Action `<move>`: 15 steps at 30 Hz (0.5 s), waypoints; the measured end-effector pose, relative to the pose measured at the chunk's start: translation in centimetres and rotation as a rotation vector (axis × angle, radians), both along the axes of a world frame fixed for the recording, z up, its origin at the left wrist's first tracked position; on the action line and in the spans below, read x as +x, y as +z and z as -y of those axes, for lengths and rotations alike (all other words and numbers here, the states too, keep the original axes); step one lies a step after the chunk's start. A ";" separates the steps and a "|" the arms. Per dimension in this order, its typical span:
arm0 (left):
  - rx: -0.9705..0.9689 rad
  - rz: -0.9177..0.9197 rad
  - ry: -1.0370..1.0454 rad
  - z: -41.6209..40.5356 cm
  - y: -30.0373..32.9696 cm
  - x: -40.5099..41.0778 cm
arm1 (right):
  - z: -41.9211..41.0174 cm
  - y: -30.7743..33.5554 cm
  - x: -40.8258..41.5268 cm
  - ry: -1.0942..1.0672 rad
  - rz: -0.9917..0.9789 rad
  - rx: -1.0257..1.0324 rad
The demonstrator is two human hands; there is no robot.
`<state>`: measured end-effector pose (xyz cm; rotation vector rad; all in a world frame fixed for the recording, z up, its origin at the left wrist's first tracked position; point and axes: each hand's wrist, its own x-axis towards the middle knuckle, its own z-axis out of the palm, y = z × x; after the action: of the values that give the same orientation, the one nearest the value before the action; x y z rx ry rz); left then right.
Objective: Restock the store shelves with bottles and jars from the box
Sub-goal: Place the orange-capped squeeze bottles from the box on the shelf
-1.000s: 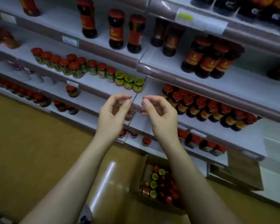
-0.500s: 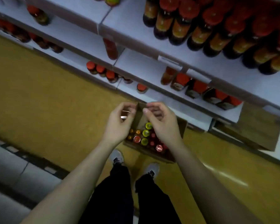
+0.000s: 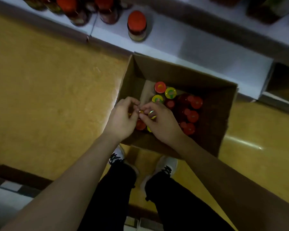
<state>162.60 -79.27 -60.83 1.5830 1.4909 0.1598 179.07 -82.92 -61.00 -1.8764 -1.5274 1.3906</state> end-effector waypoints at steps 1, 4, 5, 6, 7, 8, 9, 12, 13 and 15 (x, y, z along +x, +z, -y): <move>-0.014 -0.029 -0.023 0.0 -2.2 0.0 | 0.1 -2.7 -0.2 0.012 0.004 0.002; -0.045 -0.131 -0.063 -0.3 -7.4 0.4 | -0.1 -9.1 -0.5 0.048 0.039 -0.028; -0.066 -0.169 -0.081 -0.5 -8.8 0.7 | -0.3 -11.1 -0.4 0.072 0.061 -0.049; -0.101 -0.213 -0.100 -0.6 -10.7 1.0 | -0.4 -13.5 -0.5 0.089 0.084 -0.083; -0.135 -0.259 -0.109 -0.8 -11.8 1.2 | -0.6 -15.1 -0.6 0.104 0.108 -0.108; -0.165 -0.319 -0.120 -1.0 -13.1 1.5 | -0.7 -16.8 -0.8 0.117 0.130 -0.125; -0.199 -0.389 -0.142 -1.2 -14.5 1.8 | -0.7 -18.6 -0.9 0.126 0.155 -0.141; -0.324 -0.568 -0.217 -1.9 -17.3 2.7 | -0.8 -22.4 -1.8 0.194 0.224 -0.191; -0.344 -0.614 -0.240 -2.0 -18.1 3.0 | -0.9 -23.2 -2.0 0.204 0.238 -0.194; -0.353 -0.682 -0.300 -2.1 -20.0 3.3 | -0.7 -24.9 -2.6 0.166 0.257 -0.177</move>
<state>165.88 -77.19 -80.84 1.6128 1.6277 -0.8452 176.51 -82.25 -85.86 -2.1475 -1.7685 1.4416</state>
